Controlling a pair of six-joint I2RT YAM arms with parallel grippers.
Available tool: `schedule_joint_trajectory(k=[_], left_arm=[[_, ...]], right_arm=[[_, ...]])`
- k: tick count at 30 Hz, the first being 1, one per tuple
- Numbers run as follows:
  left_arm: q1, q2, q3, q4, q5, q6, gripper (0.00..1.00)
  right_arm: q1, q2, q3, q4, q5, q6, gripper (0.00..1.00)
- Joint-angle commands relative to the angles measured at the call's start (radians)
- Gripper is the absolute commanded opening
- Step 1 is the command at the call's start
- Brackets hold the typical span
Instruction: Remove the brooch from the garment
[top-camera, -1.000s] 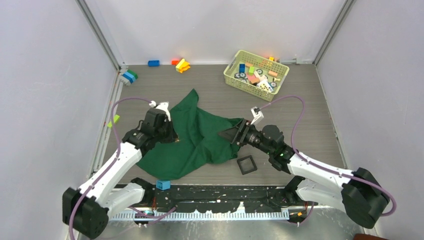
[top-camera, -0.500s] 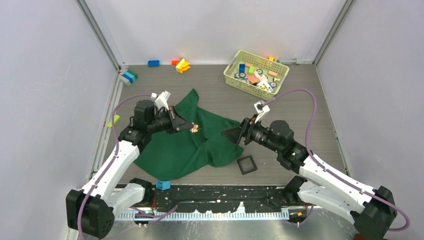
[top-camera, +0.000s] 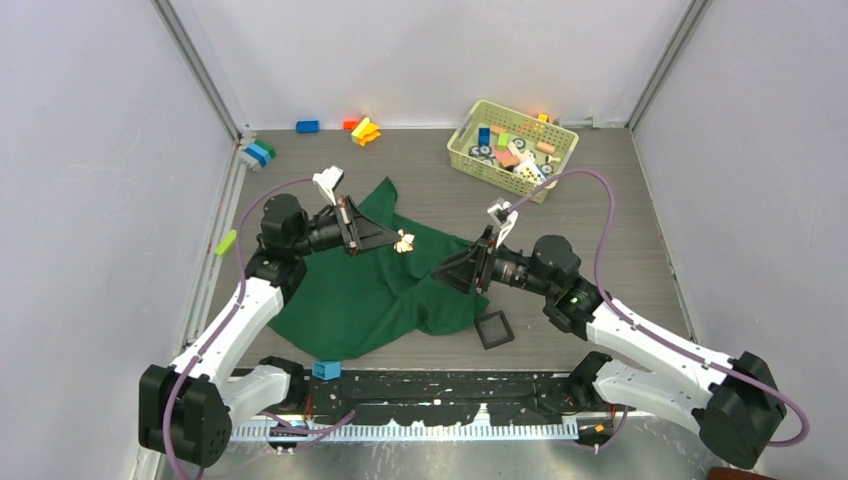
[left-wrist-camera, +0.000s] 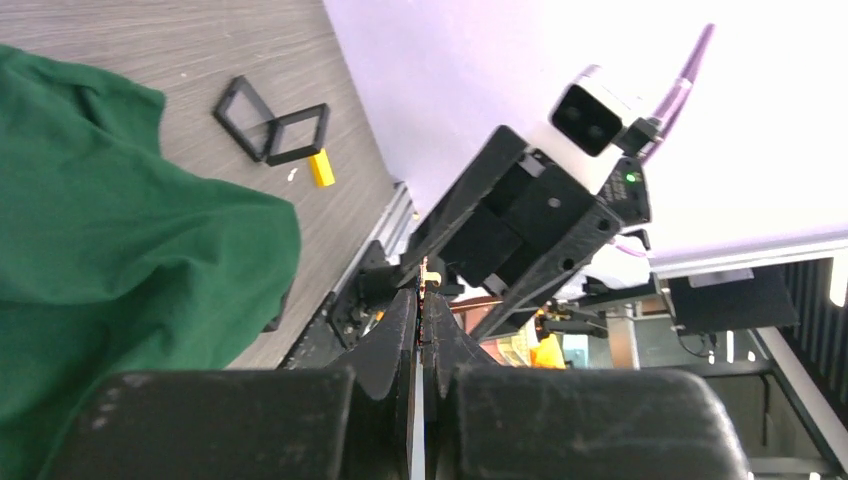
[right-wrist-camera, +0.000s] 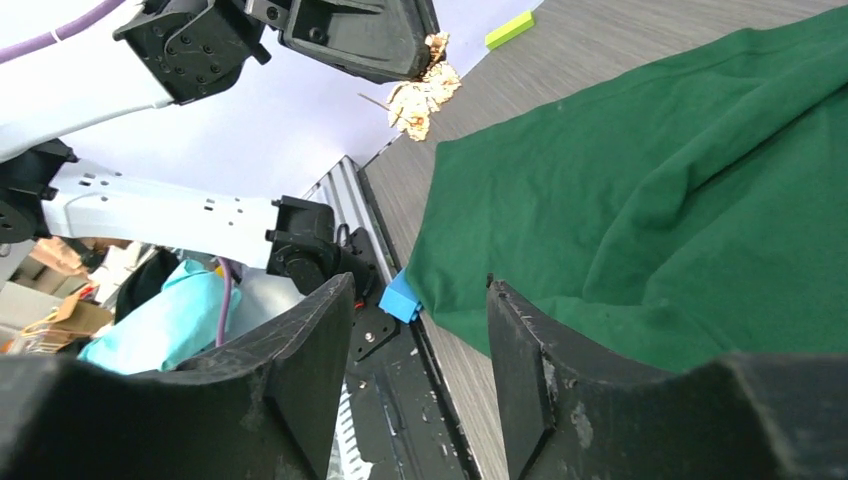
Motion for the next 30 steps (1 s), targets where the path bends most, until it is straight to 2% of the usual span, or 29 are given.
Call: schedule_joint_trajectory(k=[1, 8, 21, 27, 30], left_arm=[[0.003, -0.023, -0.011, 0.152, 0.075, -0.085, 0.00], [-0.015, -0.024, -0.024, 0.226, 0.094, -0.120, 0.00], [-0.041, -0.024, -0.036, 0.300, 0.107, -0.158, 0.00], [-0.041, -0.026, -0.038, 0.310, 0.118, -0.159, 0.00], [-0.041, -0.029, -0.039, 0.316, 0.118, -0.165, 0.00]], right_arm=[[-0.001, 0.055, 0.054, 0.224, -0.065, 0.080, 0.54], [0.001, 0.150, 0.102, 0.326, -0.106, 0.198, 0.47], [0.010, 0.189, 0.147, 0.330, -0.100, 0.224, 0.41], [0.010, 0.142, 0.135, 0.252, -0.017, 0.194, 0.56], [0.010, 0.100, 0.110, 0.207, 0.065, 0.161, 0.61]])
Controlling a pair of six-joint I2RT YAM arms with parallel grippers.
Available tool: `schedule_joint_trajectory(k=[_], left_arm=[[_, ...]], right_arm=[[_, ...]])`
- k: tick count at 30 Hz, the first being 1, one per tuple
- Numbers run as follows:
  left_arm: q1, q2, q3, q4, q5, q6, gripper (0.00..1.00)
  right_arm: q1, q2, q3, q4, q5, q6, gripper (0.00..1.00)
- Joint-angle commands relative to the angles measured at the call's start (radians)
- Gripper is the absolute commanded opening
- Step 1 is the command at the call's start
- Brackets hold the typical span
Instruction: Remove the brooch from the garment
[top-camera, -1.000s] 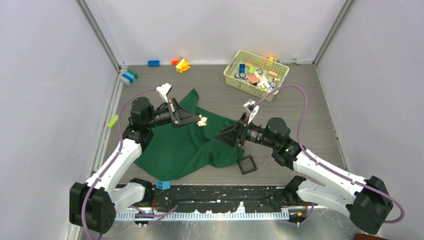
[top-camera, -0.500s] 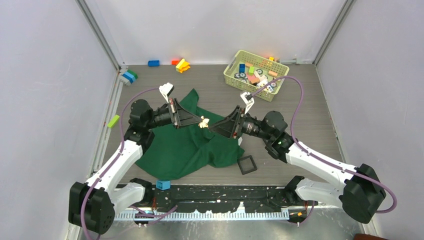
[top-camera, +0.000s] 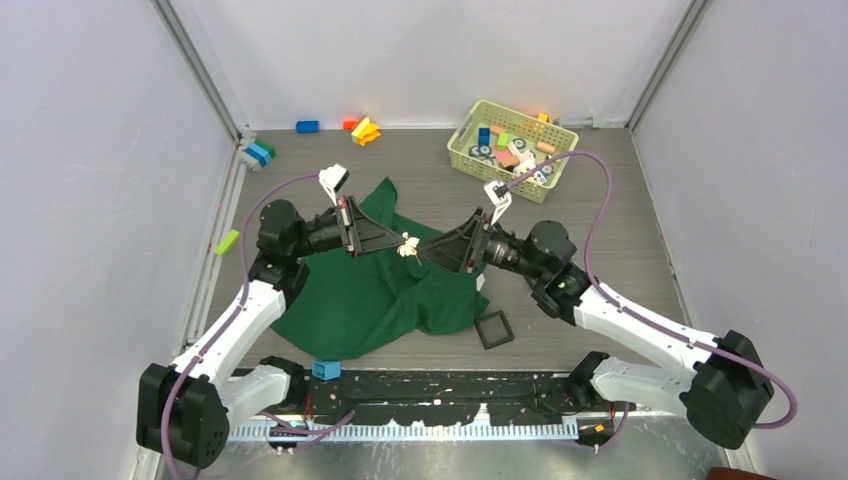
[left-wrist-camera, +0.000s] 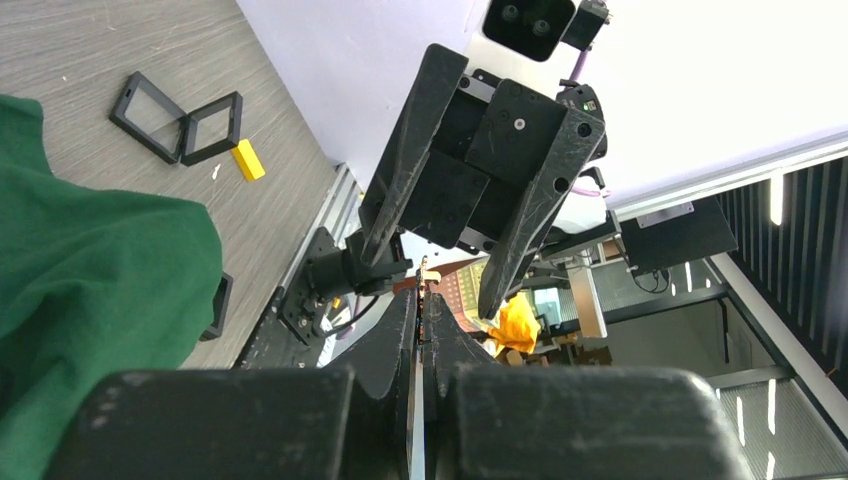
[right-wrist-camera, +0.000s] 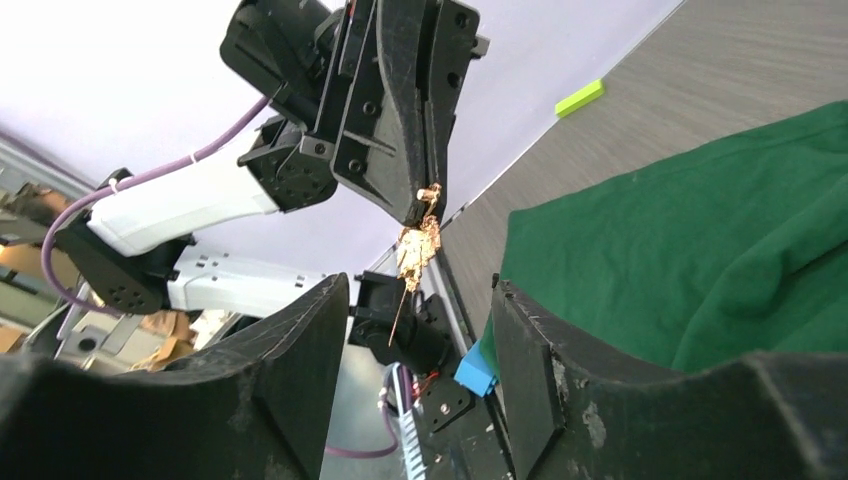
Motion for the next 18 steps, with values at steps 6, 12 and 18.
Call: schedule_joint_trajectory(k=[6, 12, 18], left_arm=[[-0.005, -0.024, 0.000, 0.067, 0.029, -0.017, 0.00], [-0.013, -0.019, 0.003, 0.076, 0.038, -0.019, 0.00], [-0.027, -0.013, 0.000, 0.087, 0.046, -0.013, 0.00]], right_arm=[[0.006, -0.145, -0.045, -0.140, 0.180, -0.156, 0.61], [0.007, -0.115, -0.027, -0.221, 0.121, -0.202, 0.59], [0.026, -0.055, 0.024, -0.222, 0.069, -0.204, 0.56]])
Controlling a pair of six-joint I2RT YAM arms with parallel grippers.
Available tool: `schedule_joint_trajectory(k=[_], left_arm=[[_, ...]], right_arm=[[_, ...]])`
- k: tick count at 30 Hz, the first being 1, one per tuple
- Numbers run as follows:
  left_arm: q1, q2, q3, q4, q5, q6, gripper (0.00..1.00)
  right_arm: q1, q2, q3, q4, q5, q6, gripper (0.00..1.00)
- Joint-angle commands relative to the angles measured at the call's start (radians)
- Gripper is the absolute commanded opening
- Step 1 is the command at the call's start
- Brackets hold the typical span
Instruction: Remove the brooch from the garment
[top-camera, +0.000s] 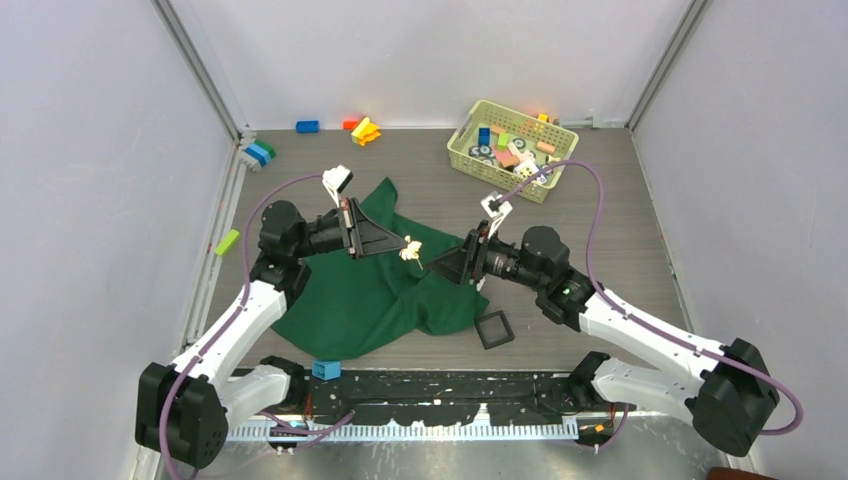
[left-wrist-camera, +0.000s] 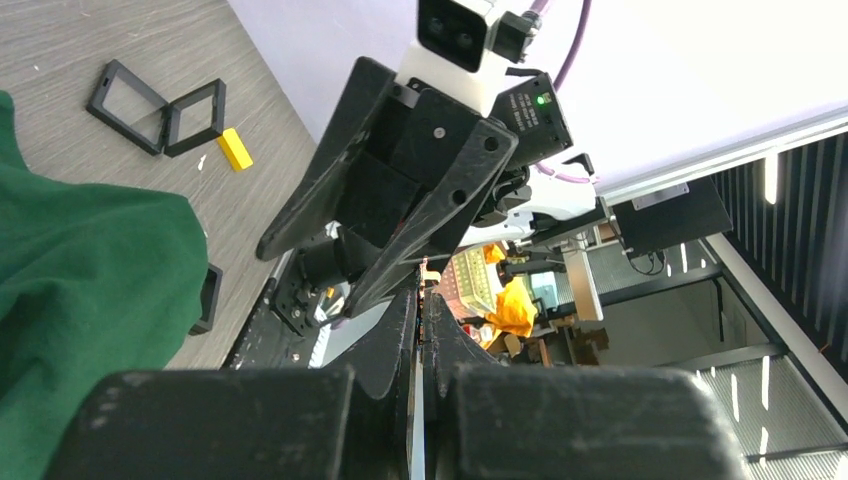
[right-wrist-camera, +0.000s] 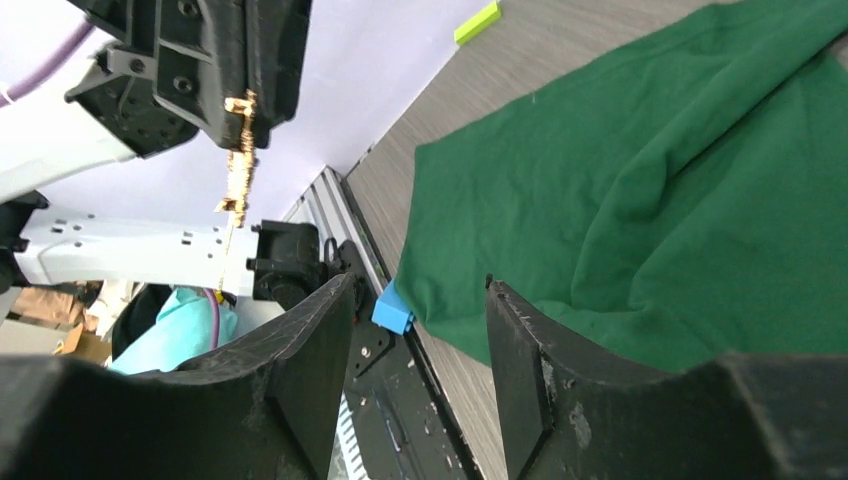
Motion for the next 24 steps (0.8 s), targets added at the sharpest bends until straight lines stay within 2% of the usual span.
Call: schedule_joint_trajectory(k=[1, 24], left_arm=[[-0.014, -0.011, 0.000, 0.070, 0.028, -0.007, 0.00], [-0.039, 0.024, -0.003, 0.061, 0.051, 0.044, 0.00]], right_arm=[[0.025, 0.033, 0.075, 0.021, -0.046, -0.042, 0.56], [0.046, 0.065, 0.166, 0.028, -0.140, 0.002, 0.49]])
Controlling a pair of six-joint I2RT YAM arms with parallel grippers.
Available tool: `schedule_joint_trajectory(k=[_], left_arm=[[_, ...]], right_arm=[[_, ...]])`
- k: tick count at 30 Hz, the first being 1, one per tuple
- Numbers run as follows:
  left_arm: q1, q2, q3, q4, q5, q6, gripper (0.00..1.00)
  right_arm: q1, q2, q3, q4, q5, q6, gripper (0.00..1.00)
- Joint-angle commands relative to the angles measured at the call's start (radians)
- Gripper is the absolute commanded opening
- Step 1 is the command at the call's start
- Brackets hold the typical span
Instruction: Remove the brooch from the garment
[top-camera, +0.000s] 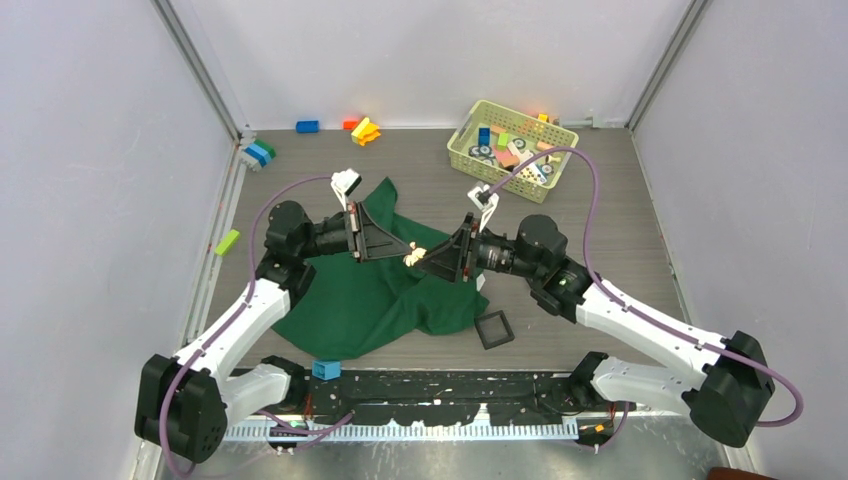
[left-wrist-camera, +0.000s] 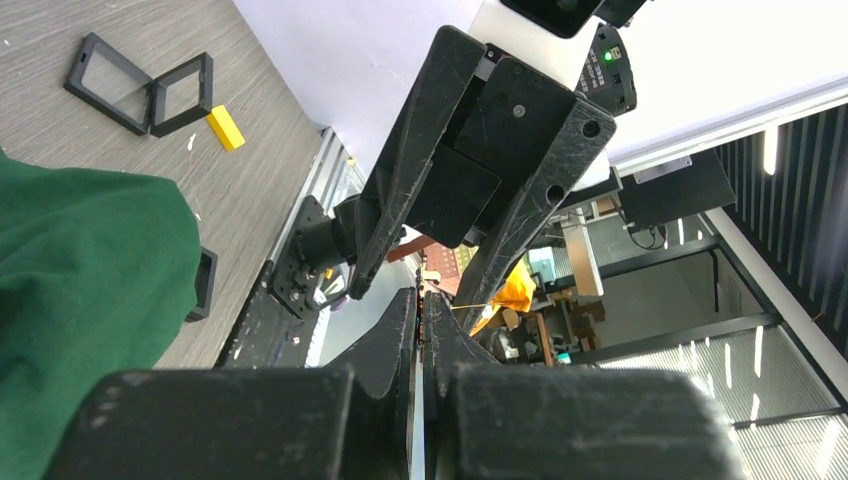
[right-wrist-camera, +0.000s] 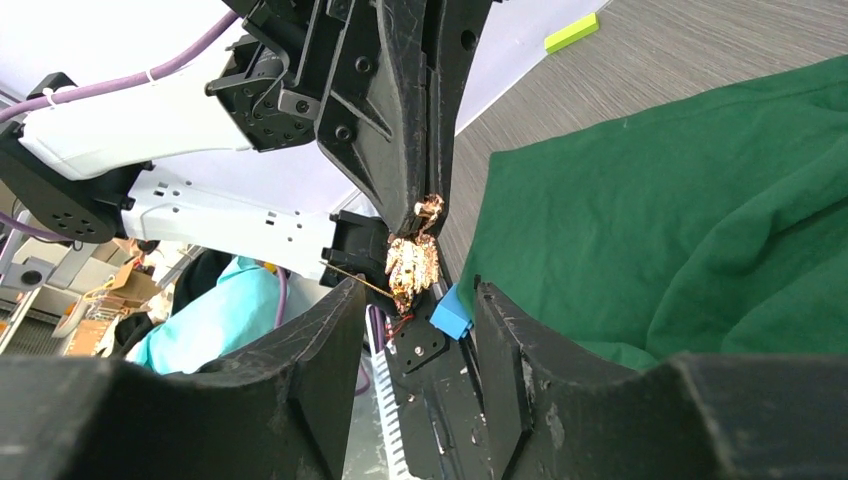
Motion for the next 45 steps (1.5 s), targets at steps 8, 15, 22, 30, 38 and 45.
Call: schedule_joint_trajectory(k=[8, 15, 22, 30, 38, 45], left_arm=[[-0.011, -0.014, 0.010, 0.039, 0.046, 0.029, 0.00], [-0.026, -0.017, 0.013, 0.039, 0.066, 0.042, 0.00], [-0.027, -0.035, 0.006, 0.041, 0.073, 0.058, 0.00], [-0.027, -0.047, -0.001, 0.038, 0.072, 0.058, 0.00], [-0.027, -0.043, 0.004, 0.036, 0.066, 0.055, 0.00], [-0.027, -0.047, 0.004, 0.036, 0.066, 0.053, 0.00]], right_arm=[[0.006, 0.031, 0.037, 0.087, -0.018, 0.038, 0.43], [0.007, 0.060, 0.036, 0.162, -0.061, 0.098, 0.42], [0.006, 0.062, 0.026, 0.185, -0.069, 0.123, 0.41], [0.006, 0.056, 0.005, 0.202, -0.134, 0.126, 0.54], [0.006, 0.024, -0.036, 0.245, -0.174, 0.113, 0.64], [0.004, -0.014, -0.065, 0.227, -0.132, 0.073, 0.59]])
